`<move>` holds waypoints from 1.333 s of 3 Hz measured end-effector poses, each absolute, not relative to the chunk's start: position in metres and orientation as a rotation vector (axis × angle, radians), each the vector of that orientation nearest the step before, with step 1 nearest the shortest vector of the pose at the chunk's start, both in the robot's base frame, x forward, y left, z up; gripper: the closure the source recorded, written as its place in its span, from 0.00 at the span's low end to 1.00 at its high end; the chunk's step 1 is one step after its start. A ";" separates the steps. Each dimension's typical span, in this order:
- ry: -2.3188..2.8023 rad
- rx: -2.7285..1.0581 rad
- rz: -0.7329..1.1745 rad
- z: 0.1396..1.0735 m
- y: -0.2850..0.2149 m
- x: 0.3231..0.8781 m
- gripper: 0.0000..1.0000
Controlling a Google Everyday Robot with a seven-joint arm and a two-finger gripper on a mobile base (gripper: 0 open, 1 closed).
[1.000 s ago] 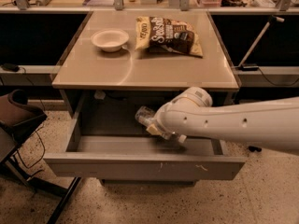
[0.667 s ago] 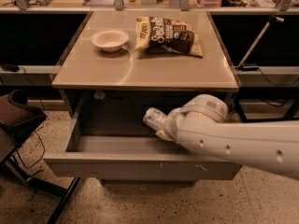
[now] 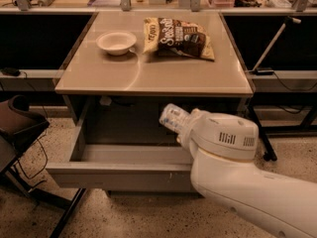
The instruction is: Pick blue plastic bottle from top drawer and place on counter
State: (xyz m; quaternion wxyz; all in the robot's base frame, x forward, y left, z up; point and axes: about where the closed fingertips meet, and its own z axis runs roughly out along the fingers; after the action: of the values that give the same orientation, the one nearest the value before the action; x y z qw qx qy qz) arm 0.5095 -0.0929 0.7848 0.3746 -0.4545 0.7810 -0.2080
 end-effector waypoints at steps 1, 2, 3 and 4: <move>1.999 -1.113 -0.582 0.845 -0.070 0.539 1.00; 2.082 -1.205 -0.583 0.833 -0.025 0.594 1.00; 2.135 -1.251 -0.584 0.823 0.002 0.628 1.00; 2.135 -1.251 -0.584 0.823 0.002 0.628 1.00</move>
Offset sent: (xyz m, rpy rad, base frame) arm 0.2304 0.2015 0.1839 0.0976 0.0192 -0.0383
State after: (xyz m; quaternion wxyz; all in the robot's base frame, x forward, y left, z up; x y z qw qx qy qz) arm 0.6281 0.0015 0.8225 0.2951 -0.4700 0.8024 -0.2196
